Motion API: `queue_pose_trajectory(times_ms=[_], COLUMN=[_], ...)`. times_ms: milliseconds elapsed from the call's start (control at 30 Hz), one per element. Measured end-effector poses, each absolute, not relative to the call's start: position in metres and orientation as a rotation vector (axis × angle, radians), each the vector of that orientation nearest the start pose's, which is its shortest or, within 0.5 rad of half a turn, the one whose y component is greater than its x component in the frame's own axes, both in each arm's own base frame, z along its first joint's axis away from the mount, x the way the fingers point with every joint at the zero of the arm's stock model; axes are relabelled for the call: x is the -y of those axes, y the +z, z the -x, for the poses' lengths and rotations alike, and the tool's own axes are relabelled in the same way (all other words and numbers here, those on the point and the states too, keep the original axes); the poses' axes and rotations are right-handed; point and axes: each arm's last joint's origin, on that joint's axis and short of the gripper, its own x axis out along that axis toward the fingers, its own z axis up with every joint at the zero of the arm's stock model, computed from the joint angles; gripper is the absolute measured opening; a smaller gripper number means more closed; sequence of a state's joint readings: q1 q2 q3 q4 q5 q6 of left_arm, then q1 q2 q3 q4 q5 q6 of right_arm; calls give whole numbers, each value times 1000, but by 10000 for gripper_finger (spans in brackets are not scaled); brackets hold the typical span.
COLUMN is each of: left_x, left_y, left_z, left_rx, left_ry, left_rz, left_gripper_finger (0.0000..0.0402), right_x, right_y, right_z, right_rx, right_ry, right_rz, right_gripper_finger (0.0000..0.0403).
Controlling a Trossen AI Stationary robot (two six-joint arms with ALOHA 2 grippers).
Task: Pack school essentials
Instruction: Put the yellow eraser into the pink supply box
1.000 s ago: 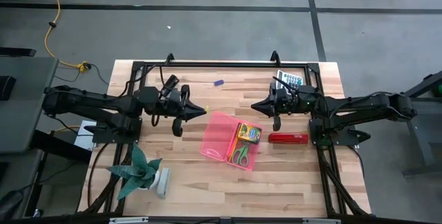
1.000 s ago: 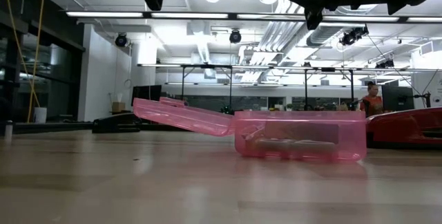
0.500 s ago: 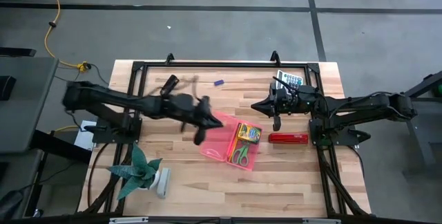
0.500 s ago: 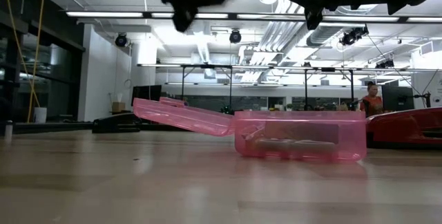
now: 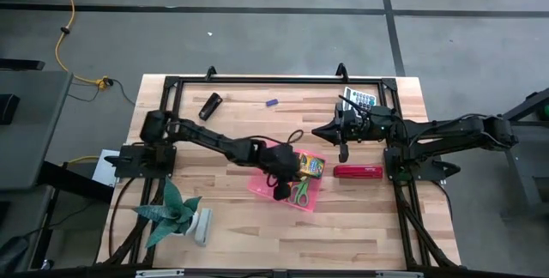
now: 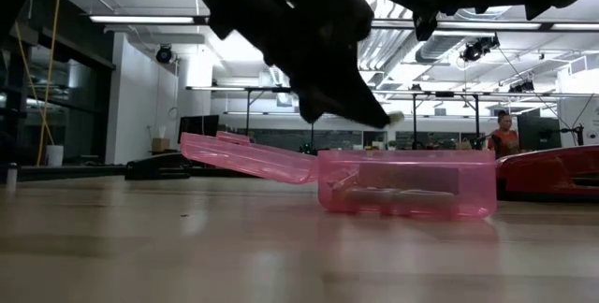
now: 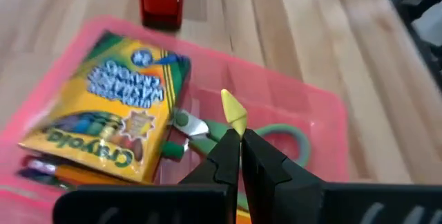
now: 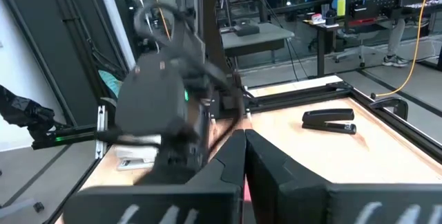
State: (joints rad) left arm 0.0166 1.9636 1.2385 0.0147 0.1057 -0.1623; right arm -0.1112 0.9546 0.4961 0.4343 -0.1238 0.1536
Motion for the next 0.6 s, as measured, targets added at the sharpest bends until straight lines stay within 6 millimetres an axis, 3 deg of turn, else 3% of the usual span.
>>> queue_pose_trajectory(times_ms=[367, 600], left_x=[-8, -8], left_y=[151, 150], left_z=[-421, -419], left_rx=[-793, -815], left_ry=[27, 6], left_rz=[208, 239], left_gripper_finger=[3, 64], right_x=[20, 20], right_y=[262, 262], right_z=[-209, -209], right_rx=[-29, -29], right_ry=[9, 9], right_rz=[-158, -152], right_gripper_finger=[0, 0])
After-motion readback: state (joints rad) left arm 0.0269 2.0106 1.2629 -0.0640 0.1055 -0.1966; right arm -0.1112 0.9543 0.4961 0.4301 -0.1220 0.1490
